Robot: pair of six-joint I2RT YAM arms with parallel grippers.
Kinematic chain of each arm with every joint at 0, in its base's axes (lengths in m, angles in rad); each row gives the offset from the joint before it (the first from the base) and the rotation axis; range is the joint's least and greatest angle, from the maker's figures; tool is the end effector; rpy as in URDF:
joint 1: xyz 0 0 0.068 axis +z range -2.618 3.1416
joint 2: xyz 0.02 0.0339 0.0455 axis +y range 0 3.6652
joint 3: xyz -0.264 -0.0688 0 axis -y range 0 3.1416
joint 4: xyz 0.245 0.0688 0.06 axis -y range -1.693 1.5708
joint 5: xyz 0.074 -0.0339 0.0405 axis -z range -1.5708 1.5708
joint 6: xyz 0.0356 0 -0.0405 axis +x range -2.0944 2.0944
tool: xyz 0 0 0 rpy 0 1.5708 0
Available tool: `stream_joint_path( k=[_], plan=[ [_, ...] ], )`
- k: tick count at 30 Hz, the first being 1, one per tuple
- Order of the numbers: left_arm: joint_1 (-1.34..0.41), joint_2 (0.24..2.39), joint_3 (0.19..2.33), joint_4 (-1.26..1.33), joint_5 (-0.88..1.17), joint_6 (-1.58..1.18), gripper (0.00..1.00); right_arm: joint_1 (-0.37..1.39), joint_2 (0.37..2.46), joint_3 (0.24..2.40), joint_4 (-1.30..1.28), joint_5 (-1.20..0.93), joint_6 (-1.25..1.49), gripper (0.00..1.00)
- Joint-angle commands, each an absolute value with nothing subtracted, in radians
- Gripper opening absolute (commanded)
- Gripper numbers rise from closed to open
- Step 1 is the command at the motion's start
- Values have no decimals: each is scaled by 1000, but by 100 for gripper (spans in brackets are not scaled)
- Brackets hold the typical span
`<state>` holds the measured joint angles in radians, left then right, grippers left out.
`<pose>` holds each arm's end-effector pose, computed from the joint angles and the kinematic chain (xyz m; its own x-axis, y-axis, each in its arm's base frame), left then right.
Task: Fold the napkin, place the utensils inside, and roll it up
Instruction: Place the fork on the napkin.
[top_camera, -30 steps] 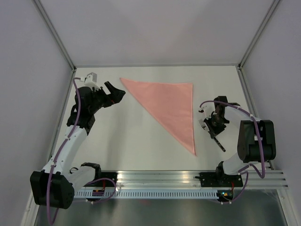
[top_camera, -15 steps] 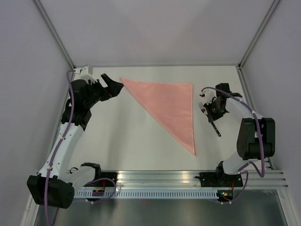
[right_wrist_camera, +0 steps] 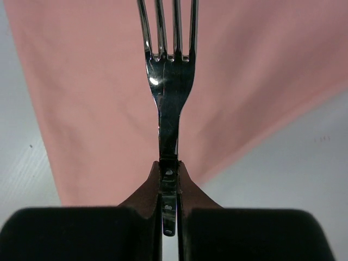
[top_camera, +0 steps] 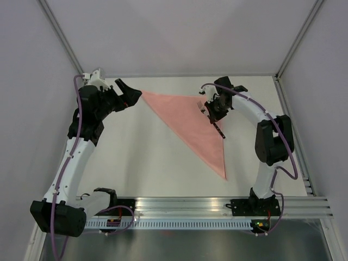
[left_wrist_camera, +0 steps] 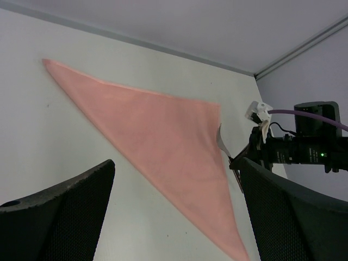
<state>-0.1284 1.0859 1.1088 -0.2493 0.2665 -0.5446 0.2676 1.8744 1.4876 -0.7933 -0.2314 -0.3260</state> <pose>0.2429 -0.0408 0.3883 -0.3863 -0.4541 -0.8029 0.2080 0.8051 -0.5554 0.3738 0.1110 0.2281 -0.7354 -0.5248 -0.4287 -0.6092 0.7891 0.0789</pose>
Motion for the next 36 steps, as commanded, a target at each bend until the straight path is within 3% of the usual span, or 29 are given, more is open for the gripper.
stream_joint_path(
  k=[1, 6, 15, 36],
  plan=[
    [-124, 1104, 1161, -282, 264, -566, 100, 357, 1978, 1641, -857, -258, -218, 0],
    [-123, 1127, 1177, -304, 253, -571, 100, 457, 2120, 1842, -922, -299, -163, 0],
    [-123, 1121, 1192, -348, 225, -565, 100, 514, 2250, 2003, -959, -350, -94, 0],
    [-123, 1111, 1184, -377, 210, -546, 100, 588, 2385, 2088, -914, -292, -15, 0]
  ],
)
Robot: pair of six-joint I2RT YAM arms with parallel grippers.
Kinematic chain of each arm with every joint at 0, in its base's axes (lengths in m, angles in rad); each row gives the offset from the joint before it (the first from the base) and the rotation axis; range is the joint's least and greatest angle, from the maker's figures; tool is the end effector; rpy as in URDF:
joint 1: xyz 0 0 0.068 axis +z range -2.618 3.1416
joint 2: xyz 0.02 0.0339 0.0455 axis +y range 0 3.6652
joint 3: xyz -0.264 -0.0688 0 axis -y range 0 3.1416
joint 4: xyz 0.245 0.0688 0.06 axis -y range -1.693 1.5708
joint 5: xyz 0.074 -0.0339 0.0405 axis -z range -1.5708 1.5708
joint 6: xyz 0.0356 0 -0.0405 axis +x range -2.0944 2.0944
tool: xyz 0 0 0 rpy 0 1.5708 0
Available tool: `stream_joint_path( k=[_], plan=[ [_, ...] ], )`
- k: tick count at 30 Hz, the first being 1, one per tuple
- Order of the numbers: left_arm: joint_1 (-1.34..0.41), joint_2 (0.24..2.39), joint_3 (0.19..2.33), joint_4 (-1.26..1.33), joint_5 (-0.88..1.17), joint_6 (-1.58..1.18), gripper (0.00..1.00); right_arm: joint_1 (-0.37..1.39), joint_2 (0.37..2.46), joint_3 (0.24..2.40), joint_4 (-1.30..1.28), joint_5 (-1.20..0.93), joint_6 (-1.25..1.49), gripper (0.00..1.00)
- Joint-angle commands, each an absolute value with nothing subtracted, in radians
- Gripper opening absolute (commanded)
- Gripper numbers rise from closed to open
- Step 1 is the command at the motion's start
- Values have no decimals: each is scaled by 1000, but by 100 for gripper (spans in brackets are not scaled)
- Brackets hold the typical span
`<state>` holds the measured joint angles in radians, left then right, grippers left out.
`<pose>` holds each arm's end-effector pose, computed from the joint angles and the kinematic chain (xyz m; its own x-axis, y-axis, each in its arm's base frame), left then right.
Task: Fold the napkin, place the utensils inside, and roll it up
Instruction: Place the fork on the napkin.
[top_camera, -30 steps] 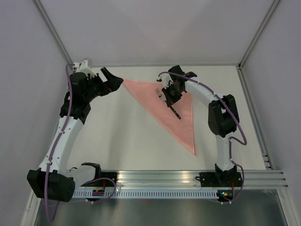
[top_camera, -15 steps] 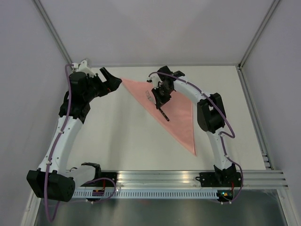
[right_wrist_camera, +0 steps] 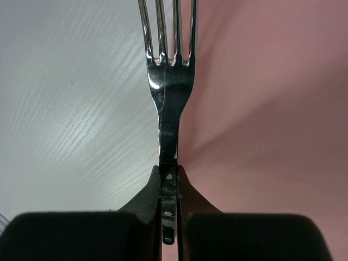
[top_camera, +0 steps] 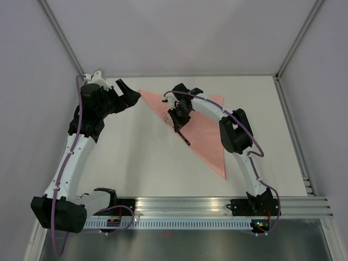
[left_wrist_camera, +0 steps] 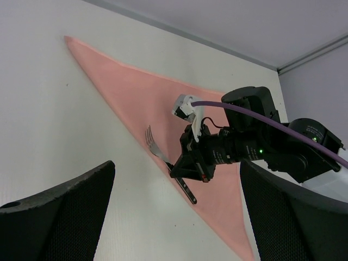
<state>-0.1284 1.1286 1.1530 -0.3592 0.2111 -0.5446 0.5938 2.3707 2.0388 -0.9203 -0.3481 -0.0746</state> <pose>0.2502 -0.0398 0.3823 -0.4453 -0.4533 -0.7722 0.1061 0.8296 -0.5482 0.4028 0.2866 0.1723 -0.7391 -0.5835 -0.3365 -0.6715 0.6777 0.2997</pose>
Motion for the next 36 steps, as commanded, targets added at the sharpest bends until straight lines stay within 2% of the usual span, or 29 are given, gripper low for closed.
stream_joint_path(
  k=[1, 15, 36],
  plan=[
    [-124, 1111, 1184, -376, 212, -546, 100, 588, 2388, 2088, -907, -284, -14, 0],
    [-124, 1114, 1181, -379, 207, -535, 100, 604, 2416, 2155, -933, -219, -21, 1],
    [-124, 1134, 1177, -379, 206, -522, 100, 609, 2441, 2135, -939, -179, -41, 0]
  ],
)
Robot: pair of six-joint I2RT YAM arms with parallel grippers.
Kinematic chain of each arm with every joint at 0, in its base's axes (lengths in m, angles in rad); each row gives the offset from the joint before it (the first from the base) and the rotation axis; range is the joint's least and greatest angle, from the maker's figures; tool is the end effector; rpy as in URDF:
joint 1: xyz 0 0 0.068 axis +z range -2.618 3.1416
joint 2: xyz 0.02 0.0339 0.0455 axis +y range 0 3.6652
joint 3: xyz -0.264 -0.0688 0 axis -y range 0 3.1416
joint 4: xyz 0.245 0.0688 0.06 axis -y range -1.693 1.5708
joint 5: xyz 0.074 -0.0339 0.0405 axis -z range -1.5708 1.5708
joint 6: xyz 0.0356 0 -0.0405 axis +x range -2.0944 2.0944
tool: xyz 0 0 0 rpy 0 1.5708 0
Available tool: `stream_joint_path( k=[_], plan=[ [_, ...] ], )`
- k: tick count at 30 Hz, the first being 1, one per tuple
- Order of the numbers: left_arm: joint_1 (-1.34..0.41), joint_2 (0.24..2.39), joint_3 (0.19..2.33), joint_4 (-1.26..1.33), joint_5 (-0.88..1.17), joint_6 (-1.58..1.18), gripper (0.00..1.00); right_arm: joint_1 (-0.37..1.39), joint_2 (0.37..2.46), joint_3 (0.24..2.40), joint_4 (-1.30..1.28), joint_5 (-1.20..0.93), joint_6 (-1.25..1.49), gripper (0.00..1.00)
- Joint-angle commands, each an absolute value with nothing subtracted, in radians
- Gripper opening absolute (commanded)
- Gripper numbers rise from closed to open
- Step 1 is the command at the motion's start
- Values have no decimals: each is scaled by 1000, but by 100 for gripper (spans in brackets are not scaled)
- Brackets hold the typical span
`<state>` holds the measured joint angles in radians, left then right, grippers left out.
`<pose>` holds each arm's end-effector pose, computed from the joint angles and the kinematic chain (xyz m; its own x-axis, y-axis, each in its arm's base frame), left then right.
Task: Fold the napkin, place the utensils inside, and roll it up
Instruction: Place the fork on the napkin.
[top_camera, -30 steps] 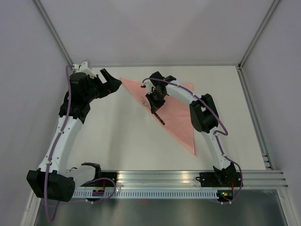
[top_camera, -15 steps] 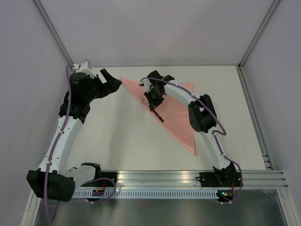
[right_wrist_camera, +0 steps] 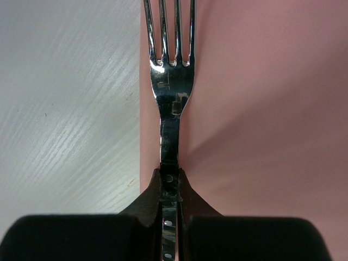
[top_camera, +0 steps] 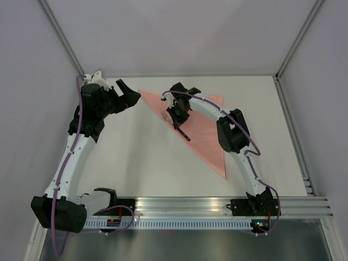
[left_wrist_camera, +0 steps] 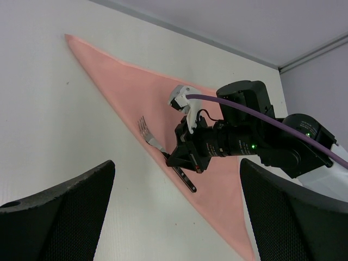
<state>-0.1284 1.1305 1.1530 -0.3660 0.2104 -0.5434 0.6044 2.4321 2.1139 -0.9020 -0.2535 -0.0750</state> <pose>0.2505 -0.0398 0.3812 -0.4515 -0.4516 -0.7696 0.1014 0.8309 -0.5471 0.4138 0.2966 0.1640 -0.7241 -0.5882 -0.3601 -0.6771 0.7055 0.2091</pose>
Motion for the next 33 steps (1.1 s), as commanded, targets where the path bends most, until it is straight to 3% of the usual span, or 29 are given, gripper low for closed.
stream_joint_path(
  k=[1, 33],
  plan=[
    [-124, 1134, 1175, -379, 207, -520, 100, 607, 2439, 2132, -937, -178, -41, 0],
    [-124, 1138, 1158, -370, 203, -509, 100, 607, 2388, 2072, -923, -130, -29, 1]
  ],
)
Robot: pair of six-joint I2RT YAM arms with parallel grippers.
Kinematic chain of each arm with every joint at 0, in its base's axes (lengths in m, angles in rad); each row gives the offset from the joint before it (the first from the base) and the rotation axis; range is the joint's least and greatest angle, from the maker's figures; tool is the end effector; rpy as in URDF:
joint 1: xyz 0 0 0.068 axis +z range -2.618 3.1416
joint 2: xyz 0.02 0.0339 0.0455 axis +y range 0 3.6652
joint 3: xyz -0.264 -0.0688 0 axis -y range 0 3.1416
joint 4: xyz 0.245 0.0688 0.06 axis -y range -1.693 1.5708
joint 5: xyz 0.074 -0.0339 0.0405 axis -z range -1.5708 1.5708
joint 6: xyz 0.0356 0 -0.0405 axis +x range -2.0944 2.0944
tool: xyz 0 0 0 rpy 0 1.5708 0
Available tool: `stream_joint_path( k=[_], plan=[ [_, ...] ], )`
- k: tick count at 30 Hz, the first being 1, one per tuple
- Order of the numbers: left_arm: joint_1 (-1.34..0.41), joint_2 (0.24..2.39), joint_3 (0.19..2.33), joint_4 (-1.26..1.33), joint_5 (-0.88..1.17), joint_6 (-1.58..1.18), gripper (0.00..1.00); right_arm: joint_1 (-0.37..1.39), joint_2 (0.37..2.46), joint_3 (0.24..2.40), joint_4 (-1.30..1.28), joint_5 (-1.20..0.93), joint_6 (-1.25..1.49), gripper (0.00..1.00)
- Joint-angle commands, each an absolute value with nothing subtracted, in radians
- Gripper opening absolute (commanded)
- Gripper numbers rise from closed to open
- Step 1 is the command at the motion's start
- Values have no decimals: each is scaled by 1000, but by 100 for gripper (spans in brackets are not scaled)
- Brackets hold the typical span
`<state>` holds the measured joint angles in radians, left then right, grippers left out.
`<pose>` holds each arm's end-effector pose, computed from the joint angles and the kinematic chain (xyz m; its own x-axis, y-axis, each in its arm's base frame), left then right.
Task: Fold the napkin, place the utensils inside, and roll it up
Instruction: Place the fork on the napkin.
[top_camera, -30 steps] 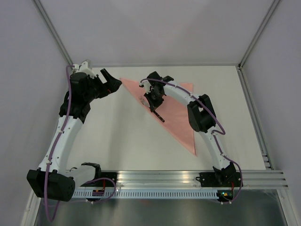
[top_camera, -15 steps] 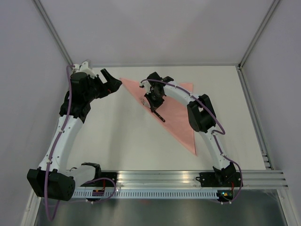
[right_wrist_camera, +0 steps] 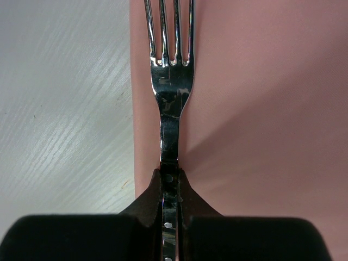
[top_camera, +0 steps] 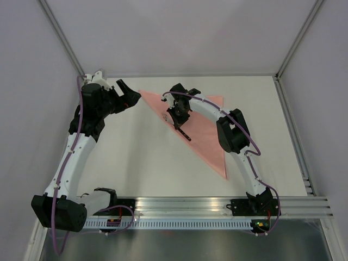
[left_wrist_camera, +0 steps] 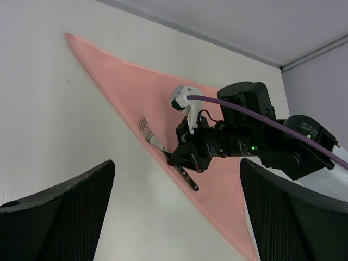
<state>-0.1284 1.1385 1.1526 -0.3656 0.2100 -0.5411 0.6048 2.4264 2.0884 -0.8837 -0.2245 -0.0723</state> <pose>0.2526 -0.0401 0.3792 -0.4572 -0.4489 -0.7678 0.0978 0.8326 -0.5451 0.4130 0.2951 0.1598 -0.7264 -0.5877 -0.3563 -0.6712 0.7181 0.1839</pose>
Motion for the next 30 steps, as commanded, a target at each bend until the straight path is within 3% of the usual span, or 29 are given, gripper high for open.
stream_joint_path(
  k=[1, 30],
  plan=[
    [-124, 1138, 1160, -371, 202, -509, 100, 607, 2388, 2074, -925, -127, -31, 1],
    [-124, 1123, 1149, -367, 207, -508, 100, 604, 2326, 2083, -992, -100, -46, 0]
  ],
)
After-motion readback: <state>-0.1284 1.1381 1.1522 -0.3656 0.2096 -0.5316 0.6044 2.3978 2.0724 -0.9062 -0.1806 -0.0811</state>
